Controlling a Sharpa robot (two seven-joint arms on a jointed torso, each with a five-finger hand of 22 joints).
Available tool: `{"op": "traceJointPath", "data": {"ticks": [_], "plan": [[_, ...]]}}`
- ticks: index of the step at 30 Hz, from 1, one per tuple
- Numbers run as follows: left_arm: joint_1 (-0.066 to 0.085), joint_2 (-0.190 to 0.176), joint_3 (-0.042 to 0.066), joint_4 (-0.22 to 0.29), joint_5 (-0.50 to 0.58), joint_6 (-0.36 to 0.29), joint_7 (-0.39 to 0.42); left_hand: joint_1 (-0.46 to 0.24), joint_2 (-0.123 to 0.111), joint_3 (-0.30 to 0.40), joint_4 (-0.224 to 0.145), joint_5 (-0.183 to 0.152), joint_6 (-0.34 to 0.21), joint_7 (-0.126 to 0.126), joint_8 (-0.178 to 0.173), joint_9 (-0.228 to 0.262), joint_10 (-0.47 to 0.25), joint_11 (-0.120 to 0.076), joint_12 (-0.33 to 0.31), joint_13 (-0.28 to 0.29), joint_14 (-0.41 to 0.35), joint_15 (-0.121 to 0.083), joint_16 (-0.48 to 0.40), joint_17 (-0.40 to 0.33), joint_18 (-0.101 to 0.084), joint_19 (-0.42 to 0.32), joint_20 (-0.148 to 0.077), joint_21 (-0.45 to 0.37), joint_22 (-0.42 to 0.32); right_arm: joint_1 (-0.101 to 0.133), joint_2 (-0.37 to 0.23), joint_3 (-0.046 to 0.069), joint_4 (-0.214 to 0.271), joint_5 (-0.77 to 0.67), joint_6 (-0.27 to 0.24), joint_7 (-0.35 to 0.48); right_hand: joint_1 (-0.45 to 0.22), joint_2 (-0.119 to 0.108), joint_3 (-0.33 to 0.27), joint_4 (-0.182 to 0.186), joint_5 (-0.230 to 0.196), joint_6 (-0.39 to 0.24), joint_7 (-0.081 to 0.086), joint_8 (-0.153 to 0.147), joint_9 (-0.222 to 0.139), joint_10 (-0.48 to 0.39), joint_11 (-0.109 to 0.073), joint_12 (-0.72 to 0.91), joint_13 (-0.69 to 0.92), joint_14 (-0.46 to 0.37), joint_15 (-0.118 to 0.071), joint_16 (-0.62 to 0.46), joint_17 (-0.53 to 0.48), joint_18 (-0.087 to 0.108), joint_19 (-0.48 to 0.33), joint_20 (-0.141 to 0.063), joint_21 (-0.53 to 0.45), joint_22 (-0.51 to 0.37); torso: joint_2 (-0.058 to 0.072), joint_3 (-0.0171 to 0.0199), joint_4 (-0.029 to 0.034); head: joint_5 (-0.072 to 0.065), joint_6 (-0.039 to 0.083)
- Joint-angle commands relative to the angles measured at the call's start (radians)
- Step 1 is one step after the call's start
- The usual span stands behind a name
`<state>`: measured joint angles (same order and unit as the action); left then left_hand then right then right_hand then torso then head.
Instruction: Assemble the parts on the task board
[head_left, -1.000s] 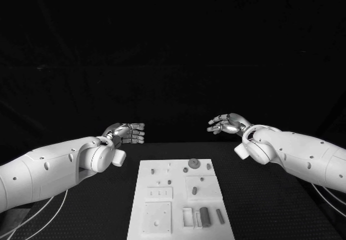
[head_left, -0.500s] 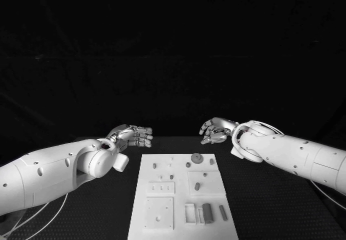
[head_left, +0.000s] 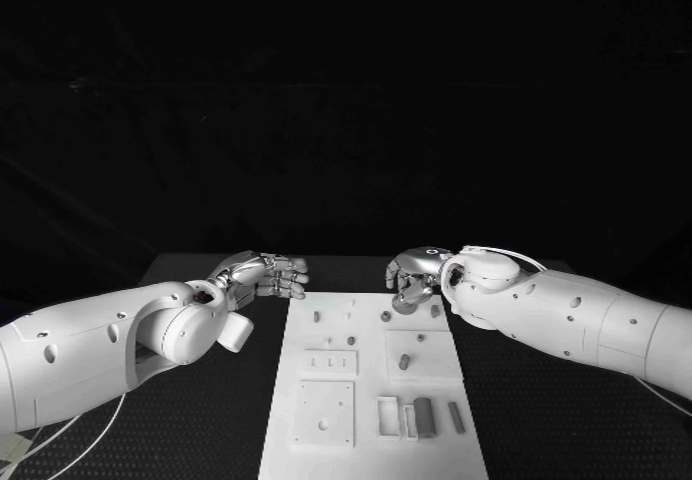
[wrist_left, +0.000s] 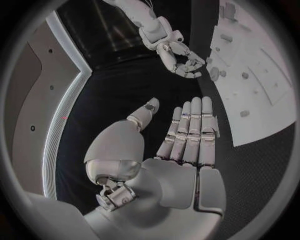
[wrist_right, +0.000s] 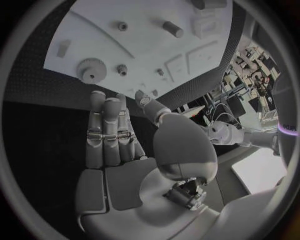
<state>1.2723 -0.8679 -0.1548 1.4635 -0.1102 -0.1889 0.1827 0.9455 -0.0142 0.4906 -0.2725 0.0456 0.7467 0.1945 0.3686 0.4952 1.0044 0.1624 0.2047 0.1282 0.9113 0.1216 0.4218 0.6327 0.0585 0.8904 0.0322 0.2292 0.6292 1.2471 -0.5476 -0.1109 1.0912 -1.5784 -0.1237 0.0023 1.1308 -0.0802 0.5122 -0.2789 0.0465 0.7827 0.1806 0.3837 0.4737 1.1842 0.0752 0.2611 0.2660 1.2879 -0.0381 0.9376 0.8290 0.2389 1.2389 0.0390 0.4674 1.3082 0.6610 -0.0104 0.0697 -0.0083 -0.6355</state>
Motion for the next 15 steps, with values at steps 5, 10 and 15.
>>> {"op": "traceJointPath", "data": {"ticks": [5,10,15], "plan": [[0.008,-0.006,0.002,0.018,-0.010,0.006,0.006,0.001,-0.008,-0.007,0.001,0.004,0.000,0.011,-0.005,-0.003,0.009,0.001,-0.005,-0.001,0.009,0.001,-0.005,0.003,-0.002,0.007,-0.004,0.002,0.002,-0.015,0.010,0.001,-0.005,-0.141,0.016,-0.054,-0.004,0.011,0.007,-0.007,0.003,0.028,-0.004,-0.010,0.001,0.005,-0.001,-0.042,-0.016,0.009,0.000,0.051,0.034,0.023,0.032,-0.042,0.062,0.028,0.032,-0.0009,0.0072,-0.013,0.002],[0.008,-0.008,0.002,0.020,-0.010,0.006,0.004,0.000,-0.009,-0.007,0.001,0.004,0.001,0.011,-0.005,-0.004,0.011,0.000,-0.005,-0.001,0.010,0.000,-0.005,0.004,-0.003,0.007,-0.004,0.002,0.003,-0.016,0.010,0.001,-0.006,-0.142,-0.037,-0.039,-0.003,0.007,0.011,-0.008,0.003,0.029,0.000,-0.019,0.000,-0.007,0.006,-0.070,-0.027,0.006,0.007,0.064,0.041,0.023,0.025,-0.044,0.084,0.027,0.042,-0.0008,0.0072,-0.014,0.001],[0.008,-0.003,0.002,0.010,-0.011,0.008,0.001,0.000,-0.009,-0.008,0.002,0.004,0.001,0.012,-0.007,-0.005,0.011,0.001,-0.006,-0.001,0.011,0.000,-0.005,0.006,-0.003,0.008,-0.005,0.002,0.003,-0.016,0.010,0.001,0.004,-0.136,-0.040,-0.042,0.003,0.001,0.011,-0.008,0.003,0.026,0.003,-0.028,-0.001,-0.005,0.009,-0.087,-0.032,0.011,0.010,0.081,0.049,0.023,0.026,-0.048,0.110,0.027,0.052,-0.0030,0.0079,-0.015,0.003]]}}
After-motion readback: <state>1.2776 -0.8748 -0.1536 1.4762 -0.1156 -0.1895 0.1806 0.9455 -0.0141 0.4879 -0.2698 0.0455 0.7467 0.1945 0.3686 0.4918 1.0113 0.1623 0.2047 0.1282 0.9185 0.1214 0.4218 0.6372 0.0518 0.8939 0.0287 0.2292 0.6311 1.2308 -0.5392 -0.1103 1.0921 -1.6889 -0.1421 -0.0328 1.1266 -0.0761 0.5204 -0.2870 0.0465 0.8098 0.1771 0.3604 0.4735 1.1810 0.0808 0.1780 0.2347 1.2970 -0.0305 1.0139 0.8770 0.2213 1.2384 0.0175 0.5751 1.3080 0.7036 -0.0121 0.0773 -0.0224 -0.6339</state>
